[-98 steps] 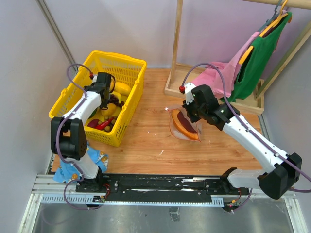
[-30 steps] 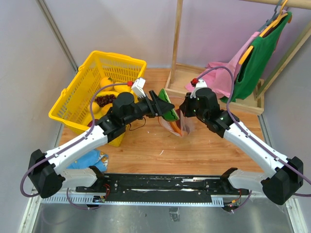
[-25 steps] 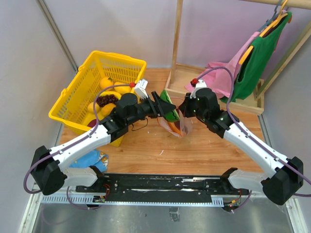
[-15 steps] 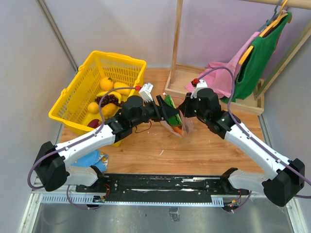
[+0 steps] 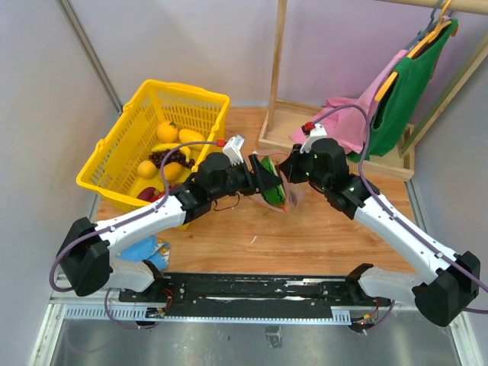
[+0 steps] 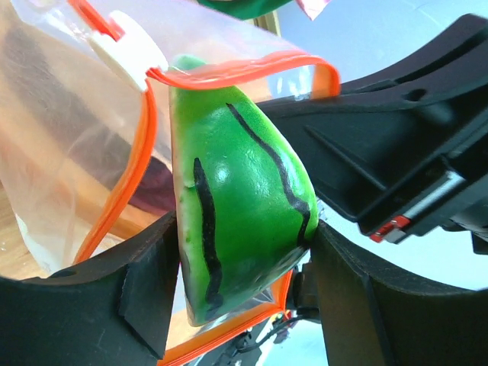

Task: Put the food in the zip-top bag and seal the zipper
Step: Place the fake fruit in the zipper food storage bag.

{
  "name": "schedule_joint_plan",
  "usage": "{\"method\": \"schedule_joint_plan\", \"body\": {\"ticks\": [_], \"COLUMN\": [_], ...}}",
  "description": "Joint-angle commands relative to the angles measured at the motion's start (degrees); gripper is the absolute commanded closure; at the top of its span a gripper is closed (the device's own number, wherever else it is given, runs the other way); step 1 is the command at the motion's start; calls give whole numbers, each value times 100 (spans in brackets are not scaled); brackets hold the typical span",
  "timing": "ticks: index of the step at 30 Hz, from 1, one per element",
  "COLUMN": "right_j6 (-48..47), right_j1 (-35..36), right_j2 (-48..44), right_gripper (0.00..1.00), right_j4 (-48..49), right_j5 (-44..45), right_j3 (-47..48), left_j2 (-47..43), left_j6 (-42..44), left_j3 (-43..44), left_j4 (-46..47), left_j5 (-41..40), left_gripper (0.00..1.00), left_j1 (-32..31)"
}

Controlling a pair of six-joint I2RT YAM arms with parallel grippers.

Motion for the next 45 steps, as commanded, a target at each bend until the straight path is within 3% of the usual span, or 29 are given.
{"method": "schedule_joint_plan", "body": {"ticks": [1, 10, 20, 26, 34, 45], "right_j6": [70, 80, 131, 117, 48, 71], "right_j1": [0, 0, 0, 0, -36, -61], "right_j2": [-246, -419, -526, -527, -562, -406], "right_gripper": [99, 96, 92, 92, 91, 91], "right_j4": [331, 376, 314, 283, 166, 190], "right_j5": [-156, -315, -321, -288, -79, -221], "right_j3": [-111, -338, -470, -454, -419, -332], "left_j2": [211, 184, 125, -69, -395, -712], "left_j6": [-115, -152, -441, -474, -143, -140], "left_j3": [42, 248, 233, 298, 753, 570], "left_j4": [34, -307, -305, -716, -2231, -3429], "left_j5": [248, -298, -241, -464, -994, -1172], "left_gripper": [64, 35, 21, 20, 19, 20], "left_j1": [-70, -70, -70, -70, -70, -74]}}
